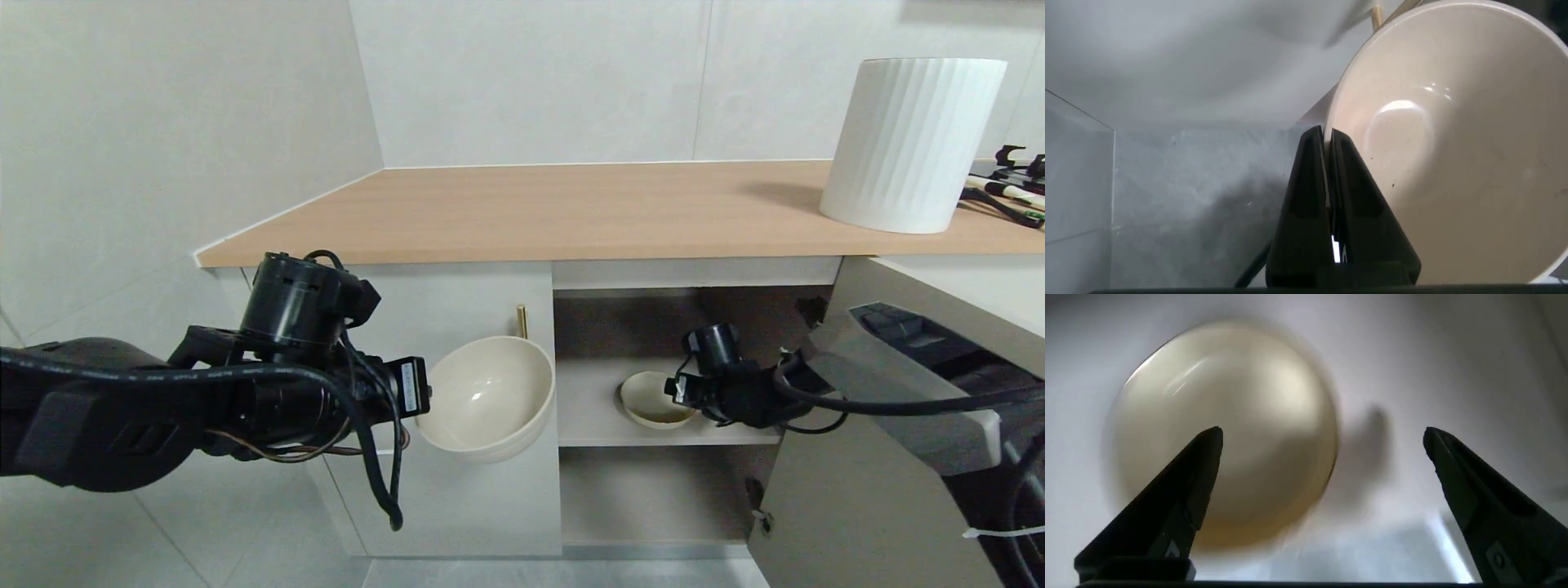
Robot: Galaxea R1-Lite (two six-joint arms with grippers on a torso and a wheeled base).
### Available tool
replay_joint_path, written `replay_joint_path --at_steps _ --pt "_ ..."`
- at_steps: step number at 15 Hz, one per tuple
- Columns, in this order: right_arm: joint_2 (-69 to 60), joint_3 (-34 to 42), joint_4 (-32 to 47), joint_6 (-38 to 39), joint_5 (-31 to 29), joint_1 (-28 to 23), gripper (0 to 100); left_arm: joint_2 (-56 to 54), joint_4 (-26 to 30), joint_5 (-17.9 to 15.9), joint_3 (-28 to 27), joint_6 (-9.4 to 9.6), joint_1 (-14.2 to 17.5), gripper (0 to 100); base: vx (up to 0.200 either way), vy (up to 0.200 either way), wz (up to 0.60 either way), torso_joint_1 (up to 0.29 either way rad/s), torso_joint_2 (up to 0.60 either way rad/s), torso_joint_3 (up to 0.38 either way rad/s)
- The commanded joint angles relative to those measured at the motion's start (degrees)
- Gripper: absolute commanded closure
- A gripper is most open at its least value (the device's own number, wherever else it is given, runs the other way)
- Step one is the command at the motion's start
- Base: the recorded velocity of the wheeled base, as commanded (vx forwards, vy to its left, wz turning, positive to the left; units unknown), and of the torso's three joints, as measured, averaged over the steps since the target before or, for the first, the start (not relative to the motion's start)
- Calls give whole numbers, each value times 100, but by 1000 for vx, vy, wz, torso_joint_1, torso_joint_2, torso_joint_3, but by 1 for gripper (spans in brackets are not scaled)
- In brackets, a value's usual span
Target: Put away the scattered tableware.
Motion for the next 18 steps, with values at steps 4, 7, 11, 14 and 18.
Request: replay_joint_path --at_steps 4,7,11,14,18 --pt "-3036 2100 389 -166 1486 611 0 646 254 168 -187 17 -313 100 0 0 0 0 0 0" --pt "-4433 2241 1655 -201 2207 1288 0 945 491 344 -249 123 -542 100 0 0 0 0 0 0" --pt "-4820 2250 2499 -183 2514 2228 0 1094 473 616 -126 360 -911 100 0 0 0 0 0 0" --pt "-4407 2267 2525 -174 2453 2509 0 1068 447 889 -64 439 -1157 100 0 0 0 0 0 0" --pt "-3651 2215 2481 -148 2022 2703 0 883 447 1021 -3 439 -1412 100 0 0 0 0 0 0"
